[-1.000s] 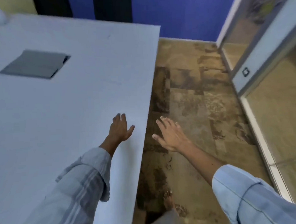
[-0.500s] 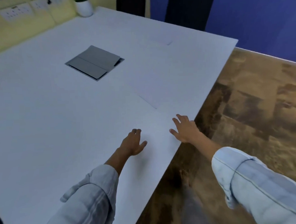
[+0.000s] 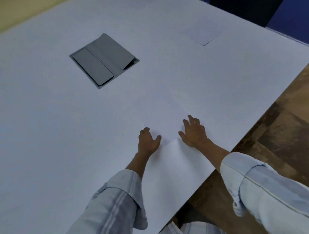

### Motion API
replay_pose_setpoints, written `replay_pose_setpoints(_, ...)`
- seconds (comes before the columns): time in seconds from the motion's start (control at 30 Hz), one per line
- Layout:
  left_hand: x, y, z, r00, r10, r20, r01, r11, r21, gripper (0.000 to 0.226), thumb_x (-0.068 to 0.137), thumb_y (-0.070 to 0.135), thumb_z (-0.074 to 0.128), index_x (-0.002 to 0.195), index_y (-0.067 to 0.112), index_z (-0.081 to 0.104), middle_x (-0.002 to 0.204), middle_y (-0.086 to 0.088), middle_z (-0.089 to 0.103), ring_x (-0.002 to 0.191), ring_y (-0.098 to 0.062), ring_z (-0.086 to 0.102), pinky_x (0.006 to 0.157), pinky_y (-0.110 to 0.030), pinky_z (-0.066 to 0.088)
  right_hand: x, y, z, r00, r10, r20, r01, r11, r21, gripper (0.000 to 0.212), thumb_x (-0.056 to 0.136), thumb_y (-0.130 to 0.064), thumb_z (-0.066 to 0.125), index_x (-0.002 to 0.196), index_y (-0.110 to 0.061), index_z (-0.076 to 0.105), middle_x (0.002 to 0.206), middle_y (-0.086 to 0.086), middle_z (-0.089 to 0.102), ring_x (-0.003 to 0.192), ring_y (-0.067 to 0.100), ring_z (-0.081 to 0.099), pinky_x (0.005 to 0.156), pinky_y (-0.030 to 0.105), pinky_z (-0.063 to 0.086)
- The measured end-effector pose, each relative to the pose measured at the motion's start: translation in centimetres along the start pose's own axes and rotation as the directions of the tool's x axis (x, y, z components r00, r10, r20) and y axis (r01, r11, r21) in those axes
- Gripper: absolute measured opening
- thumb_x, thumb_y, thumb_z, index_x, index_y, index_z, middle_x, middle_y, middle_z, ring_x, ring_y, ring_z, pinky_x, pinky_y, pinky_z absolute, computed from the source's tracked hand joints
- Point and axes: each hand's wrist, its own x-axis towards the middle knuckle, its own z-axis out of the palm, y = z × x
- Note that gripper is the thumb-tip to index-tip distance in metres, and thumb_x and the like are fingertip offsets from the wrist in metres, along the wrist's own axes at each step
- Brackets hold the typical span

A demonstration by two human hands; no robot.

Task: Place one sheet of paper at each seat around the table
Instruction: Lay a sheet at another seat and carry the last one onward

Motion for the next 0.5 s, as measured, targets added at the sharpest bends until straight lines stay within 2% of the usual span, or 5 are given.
replay_pose_setpoints(0.07, 1.2, 1.3, 0.8, 0.985, -0.171, -0.031, 0.163, 0.970, -0.182, 0.079, 0.086, 0.035, 0.071, 0.145, -0.001, 0.033, 0.148, -0.022, 0.039, 0.137, -0.037, 0.040, 0.112, -0.044, 0.036, 1.6, 0.6, -0.4, 0.996, 0.087, 0.029, -0.090, 0.988, 0.125, 0.066, 0.098, -0.043, 0.050, 0.151, -0.010, 0.028, 0.163, 0.017, 0.016, 0.145, 0.039, 0.022, 0.110, 0.053, 0.035)
replay_pose_setpoints(0.17, 2.2, 2.1, 1.6, 0.948, -0.315, -0.049, 0.283, 0.903, -0.324, 0.085, 0.079, 0.037, 0.077, 0.144, 0.002, 0.034, 0.146, -0.020, 0.042, 0.137, -0.036, 0.041, 0.112, -0.045, 0.037, 3.4, 1.2, -0.6, 0.990, 0.143, 0.016, -0.143, 0.965, 0.219, 0.068, 0.096, -0.036, 0.058, 0.149, -0.006, 0.028, 0.154, 0.019, 0.029, 0.137, 0.041, 0.032, 0.105, 0.052, 0.041)
replay_pose_setpoints(0.27, 2.5, 2.3, 1.7, 0.926, -0.374, -0.050, 0.323, 0.854, -0.409, 0.088, 0.076, 0.035, 0.081, 0.143, 0.004, 0.035, 0.146, -0.019, 0.044, 0.135, -0.033, 0.044, 0.111, -0.043, 0.039, 4.8, 1.2, -1.2, 0.984, 0.179, 0.003, -0.166, 0.903, 0.397, 0.067, 0.093, -0.025, 0.065, 0.146, -0.001, 0.032, 0.144, 0.025, 0.041, 0.130, 0.042, 0.047, 0.103, 0.047, 0.044)
replay_pose_setpoints(0.33, 2.6, 2.3, 1.4, 0.914, -0.404, -0.037, 0.348, 0.826, -0.443, 0.086, 0.074, 0.035, 0.082, 0.142, 0.005, 0.036, 0.145, -0.018, 0.046, 0.133, -0.032, 0.047, 0.111, -0.043, 0.040, 5.5, 1.2, -1.6, 0.984, 0.169, 0.057, -0.174, 0.848, 0.500, 0.060, 0.094, -0.021, 0.064, 0.144, 0.001, 0.039, 0.139, 0.027, 0.051, 0.127, 0.041, 0.052, 0.103, 0.043, 0.044)
replay_pose_setpoints(0.5, 1.6, 1.1, 0.4, 0.898, -0.438, -0.052, 0.360, 0.796, -0.486, 0.082, 0.073, 0.032, 0.084, 0.137, 0.006, 0.041, 0.135, -0.018, 0.057, 0.124, -0.031, 0.055, 0.107, -0.039, 0.044, 5.6, 0.4, -2.4, 0.989, 0.112, 0.093, -0.146, 0.780, 0.609, 0.035, 0.096, -0.016, 0.057, 0.129, -0.002, 0.060, 0.129, 0.021, 0.064, 0.117, 0.038, 0.060, 0.099, 0.042, 0.051)
